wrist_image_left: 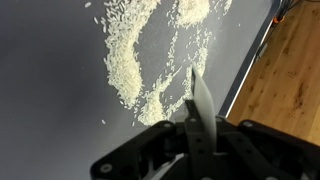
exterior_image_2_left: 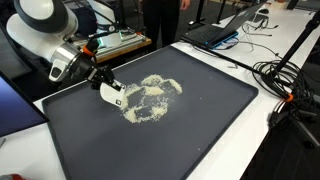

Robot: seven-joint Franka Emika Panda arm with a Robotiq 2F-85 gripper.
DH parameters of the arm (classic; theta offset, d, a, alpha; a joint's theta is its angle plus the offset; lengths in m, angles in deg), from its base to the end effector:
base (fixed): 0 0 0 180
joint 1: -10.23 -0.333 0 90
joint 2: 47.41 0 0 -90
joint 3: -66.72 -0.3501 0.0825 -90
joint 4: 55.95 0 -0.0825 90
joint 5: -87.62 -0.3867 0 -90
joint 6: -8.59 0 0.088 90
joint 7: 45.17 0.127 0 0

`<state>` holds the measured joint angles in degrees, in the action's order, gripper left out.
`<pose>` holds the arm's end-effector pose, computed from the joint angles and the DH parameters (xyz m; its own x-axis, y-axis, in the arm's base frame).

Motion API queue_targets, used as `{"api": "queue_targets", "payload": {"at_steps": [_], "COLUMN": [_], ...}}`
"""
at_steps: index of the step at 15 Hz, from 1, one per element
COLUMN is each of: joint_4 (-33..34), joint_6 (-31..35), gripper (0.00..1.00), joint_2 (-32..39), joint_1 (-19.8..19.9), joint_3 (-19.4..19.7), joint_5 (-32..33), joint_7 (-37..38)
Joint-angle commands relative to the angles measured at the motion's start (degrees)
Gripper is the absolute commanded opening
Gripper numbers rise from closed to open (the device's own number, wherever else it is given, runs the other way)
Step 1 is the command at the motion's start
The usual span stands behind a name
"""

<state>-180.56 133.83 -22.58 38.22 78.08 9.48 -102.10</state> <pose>0.4605 -0.3124 0.1949 0.6949 -0.7141 0.0845 -0.4192 -0.4977 -0.7593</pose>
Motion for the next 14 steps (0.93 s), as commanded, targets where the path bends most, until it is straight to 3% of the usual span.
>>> {"api": "queue_targets", "payload": {"at_steps": [1,8,14], "joint_4": [-4.17,-8.88,-13.29], "joint_6": [-0.47,-1.67,1.05], "gripper": [0.01,0.01,0.01], "joint_2": [-2.22,-3.28,-9.65], "joint_1": [-1.73,-1.99,-3.83], "joint_3": [2.71,5.94,8.56], "joint_5": [-5.12,-9.57,-7.52], "joint_7": [-1.21,-1.13,-1.05]}}
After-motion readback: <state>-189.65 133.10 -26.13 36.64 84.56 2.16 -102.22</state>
